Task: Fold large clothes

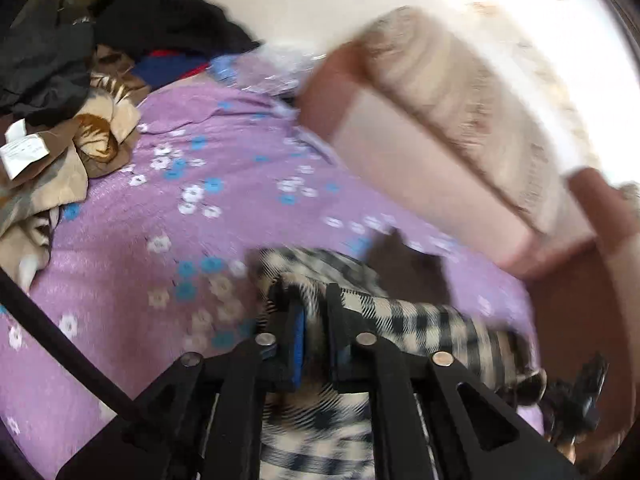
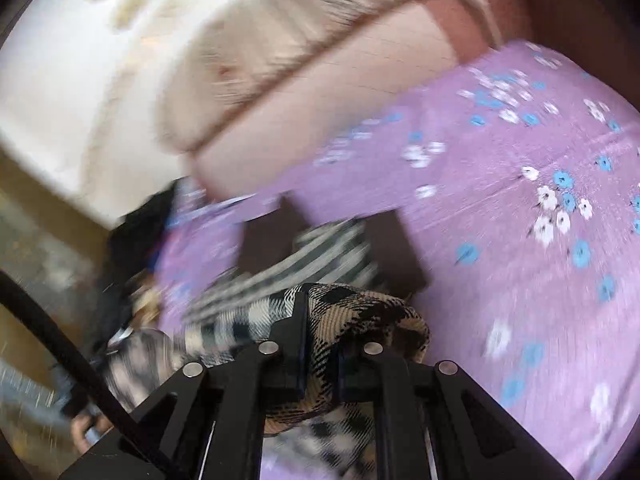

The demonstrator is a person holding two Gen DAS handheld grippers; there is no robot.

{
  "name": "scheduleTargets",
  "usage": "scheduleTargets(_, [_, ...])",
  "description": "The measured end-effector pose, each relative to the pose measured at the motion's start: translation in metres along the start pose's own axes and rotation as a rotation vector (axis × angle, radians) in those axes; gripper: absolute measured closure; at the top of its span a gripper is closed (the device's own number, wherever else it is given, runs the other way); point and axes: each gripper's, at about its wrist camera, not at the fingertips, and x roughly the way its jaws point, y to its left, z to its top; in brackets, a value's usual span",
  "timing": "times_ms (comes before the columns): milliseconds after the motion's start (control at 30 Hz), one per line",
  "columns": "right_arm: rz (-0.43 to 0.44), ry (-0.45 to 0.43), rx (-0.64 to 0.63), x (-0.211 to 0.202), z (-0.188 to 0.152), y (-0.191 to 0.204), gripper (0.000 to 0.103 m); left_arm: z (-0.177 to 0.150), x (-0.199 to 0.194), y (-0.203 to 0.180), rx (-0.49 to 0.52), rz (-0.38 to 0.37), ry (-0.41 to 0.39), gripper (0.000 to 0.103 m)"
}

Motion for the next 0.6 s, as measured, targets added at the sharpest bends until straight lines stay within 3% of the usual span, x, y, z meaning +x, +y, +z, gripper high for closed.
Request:
scheduleTargets(67, [-0.096, 0.035, 0.021, 0.033, 0.013, -0.011, 0.087, 0.007, 0.017, 0.007, -0.062, 0.004, 0.016, 0.083])
scheduleTargets(100, [-0.130, 0.059, 0.048, 0.049, 0.014, -0.016, 0.083, 0.008, 0.018, 0.010, -0.075, -0.015, 0.014, 0.068])
scheduleTargets(167, [-0.102, 0.057, 0.049, 0.058, 0.013, -0.016, 0.067, 0.006, 0.014, 0.014, -0.067, -0.044, -0.011, 0.043])
scheduleTargets(200, [-0.083, 0.040, 0.018, 0.056, 0.012, -0.011, 0.059, 0.005, 0.011, 0.016, -0.060, -0.035, -0.028, 0.040])
scheduleTargets(367, [-0.087, -0.024, -0.075, 0.035, 0.013, 0.004, 0.050, -0.011, -0.004, 0.023, -0.033, -0.036, -0.033, 0.039])
scheduleTargets(467, [-0.089, -0.098, -0.093, 0.012, 0.016, 0.009, 0.034, -0.032, -0.009, 0.024, 0.018, -0.033, -0.023, 0.036])
scheduleTargets(600, [-0.098, -0.149, -0.166, -0.017, 0.011, 0.020, 0.030, -0.051, 0.002, 0.020, 0.109, -0.004, 0.021, 0.036])
